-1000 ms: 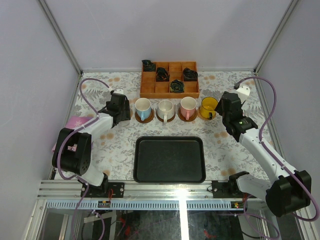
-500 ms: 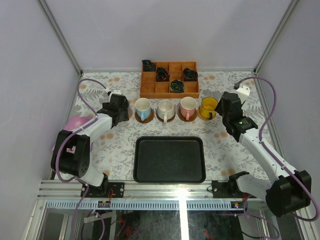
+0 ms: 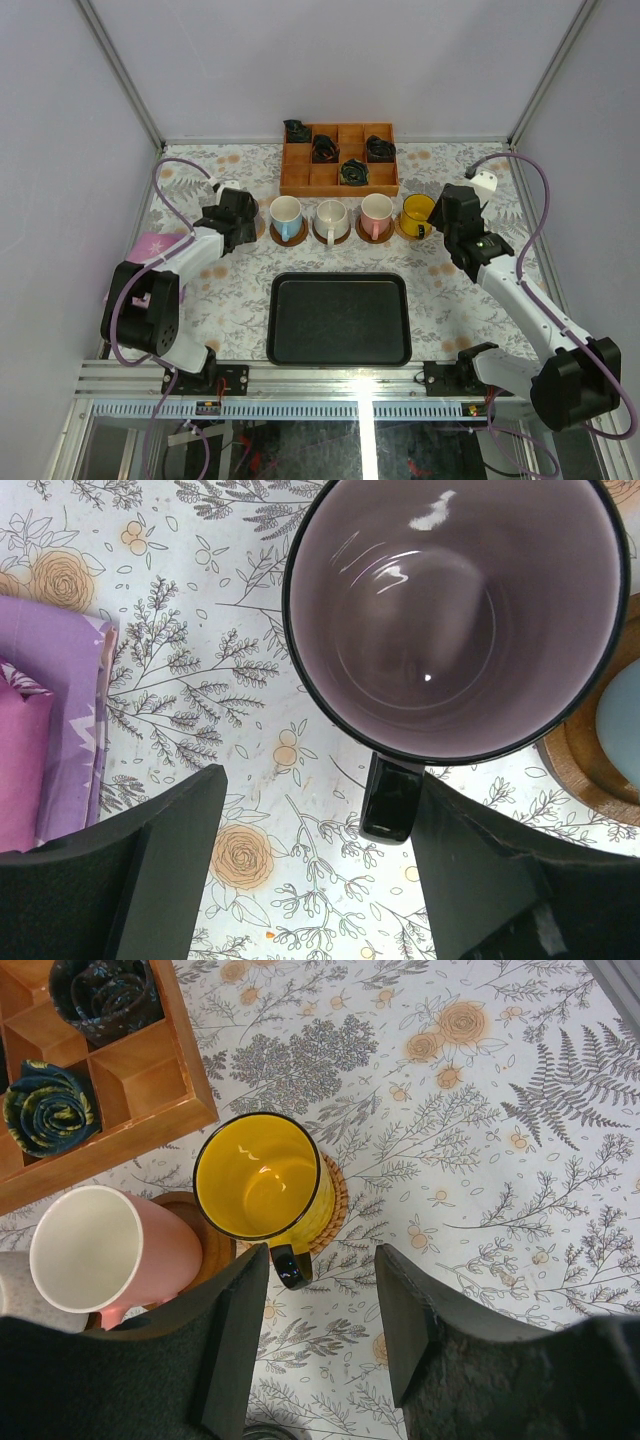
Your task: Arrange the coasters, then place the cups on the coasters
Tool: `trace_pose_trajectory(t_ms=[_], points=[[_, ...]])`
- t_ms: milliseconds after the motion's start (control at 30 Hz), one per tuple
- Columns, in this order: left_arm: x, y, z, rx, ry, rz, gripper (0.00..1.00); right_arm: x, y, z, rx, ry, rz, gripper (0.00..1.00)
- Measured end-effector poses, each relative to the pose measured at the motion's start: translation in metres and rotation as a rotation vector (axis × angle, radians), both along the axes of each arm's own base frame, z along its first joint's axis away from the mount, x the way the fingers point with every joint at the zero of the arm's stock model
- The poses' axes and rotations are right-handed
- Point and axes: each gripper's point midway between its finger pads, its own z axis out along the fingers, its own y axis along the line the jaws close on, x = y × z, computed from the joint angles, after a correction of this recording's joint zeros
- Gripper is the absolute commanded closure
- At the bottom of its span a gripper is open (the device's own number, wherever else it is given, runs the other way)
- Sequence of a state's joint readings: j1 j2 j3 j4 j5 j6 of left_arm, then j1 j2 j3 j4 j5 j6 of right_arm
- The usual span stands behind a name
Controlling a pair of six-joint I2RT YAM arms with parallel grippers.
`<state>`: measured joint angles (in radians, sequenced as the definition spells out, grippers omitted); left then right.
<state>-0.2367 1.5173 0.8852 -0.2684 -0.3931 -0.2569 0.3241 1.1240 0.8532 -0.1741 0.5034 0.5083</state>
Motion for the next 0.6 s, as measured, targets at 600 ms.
trace_pose_trajectory(t_ms=[600], points=[[0.003, -0.014, 0.051, -0.095, -0.145, -0.034, 0.17, 0.001, 0.0, -0.004, -0.004, 0.013, 0.001, 0.46]])
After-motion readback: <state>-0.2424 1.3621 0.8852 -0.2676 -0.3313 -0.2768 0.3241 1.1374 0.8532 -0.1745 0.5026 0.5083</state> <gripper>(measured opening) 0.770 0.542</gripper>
